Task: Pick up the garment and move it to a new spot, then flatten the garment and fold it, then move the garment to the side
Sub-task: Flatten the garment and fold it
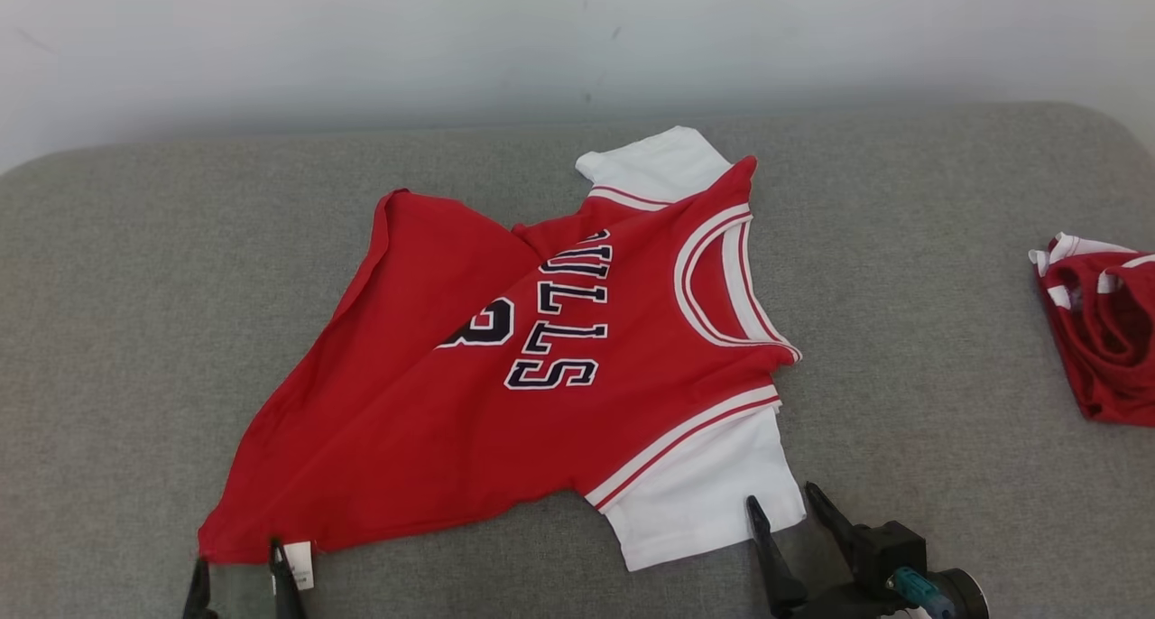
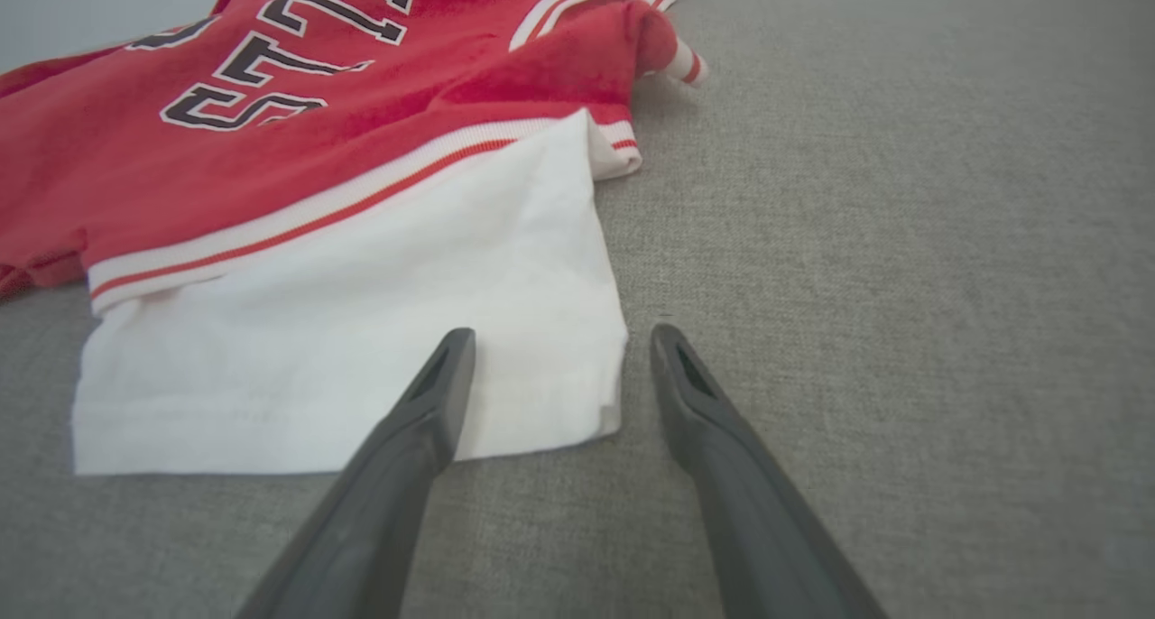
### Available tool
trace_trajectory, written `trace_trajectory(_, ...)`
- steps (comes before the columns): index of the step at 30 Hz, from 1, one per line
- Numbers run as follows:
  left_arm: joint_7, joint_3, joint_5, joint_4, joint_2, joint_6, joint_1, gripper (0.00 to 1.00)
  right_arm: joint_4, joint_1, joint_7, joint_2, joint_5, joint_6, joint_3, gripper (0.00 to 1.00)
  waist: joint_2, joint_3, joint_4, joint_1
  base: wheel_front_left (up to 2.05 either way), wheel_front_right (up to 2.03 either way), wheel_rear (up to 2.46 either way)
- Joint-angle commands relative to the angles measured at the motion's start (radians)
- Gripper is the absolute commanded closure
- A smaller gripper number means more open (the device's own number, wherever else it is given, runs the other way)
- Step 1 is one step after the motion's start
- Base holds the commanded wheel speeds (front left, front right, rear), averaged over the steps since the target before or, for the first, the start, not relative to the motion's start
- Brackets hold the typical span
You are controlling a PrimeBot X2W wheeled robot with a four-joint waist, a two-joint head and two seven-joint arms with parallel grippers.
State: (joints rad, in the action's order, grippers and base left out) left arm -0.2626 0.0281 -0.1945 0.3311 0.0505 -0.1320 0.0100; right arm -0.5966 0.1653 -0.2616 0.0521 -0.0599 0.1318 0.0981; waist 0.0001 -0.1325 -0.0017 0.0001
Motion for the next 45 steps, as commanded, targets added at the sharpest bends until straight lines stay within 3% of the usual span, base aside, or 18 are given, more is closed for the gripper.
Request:
trace_trajectory(1,-0.003,0.012,-0.019,-0.002,-0.001,0.006,-0.030,0.00,-0.001,0.006,-0.004,-0.003,0.005,-0.003,-0.001,0.00,-0.0001,-0.012,0.002,-0.0001,0.00,0.00,0.00)
trace_trajectory(6,-0.003,0.054,-0.072,0.025,-0.001,0.034,-0.062,0.00,0.002,0.009,-0.002,-0.003,0.010,-0.003,-0.001,0.00,-0.0001,-0.023,-0.001,-0.0001,0.00,0.00,0.00)
trace_trajectory(11,-0.003,0.108,-0.110,0.074,-0.001,0.028,-0.090,0.00,0.005,0.015,-0.002,-0.001,0.015,-0.003,0.005,0.00,-0.0001,-0.030,-0.013,-0.0001,0.00,0.00,0.00)
trace_trajectory(26,-0.003,0.126,-0.096,0.204,0.000,0.027,-0.138,0.00,0.015,0.011,-0.002,0.010,0.013,-0.003,0.019,0.00,-0.0001,-0.044,-0.032,-0.0001,0.00,0.00,0.00)
trace_trajectory(28,-0.003,0.127,-0.094,0.211,0.000,0.029,-0.137,0.14,0.013,0.009,-0.002,0.011,0.012,-0.003,0.022,0.00,-0.0001,-0.042,-0.032,-0.0001,0.00,0.00,0.00)
trace_trajectory(29,-0.003,0.128,-0.089,0.212,0.000,0.029,-0.137,0.51,0.012,0.008,-0.002,0.011,0.010,-0.003,0.024,0.00,-0.0001,-0.042,-0.032,-0.0001,0.00,0.00,0.00)
trace_trajectory(32,-0.003,0.135,-0.080,0.195,0.000,0.029,-0.136,1.00,0.008,0.003,-0.002,0.012,0.007,-0.003,0.031,0.00,-0.0001,-0.038,-0.032,-0.0001,0.00,0.00,0.00)
trace_trajectory(45,-0.003,0.132,-0.045,0.124,0.000,0.027,-0.098,1.00,-0.015,0.003,-0.002,0.009,-0.002,-0.003,0.025,0.02,-0.0001,-0.029,-0.028,-0.0001,0.00,0.00,0.00)
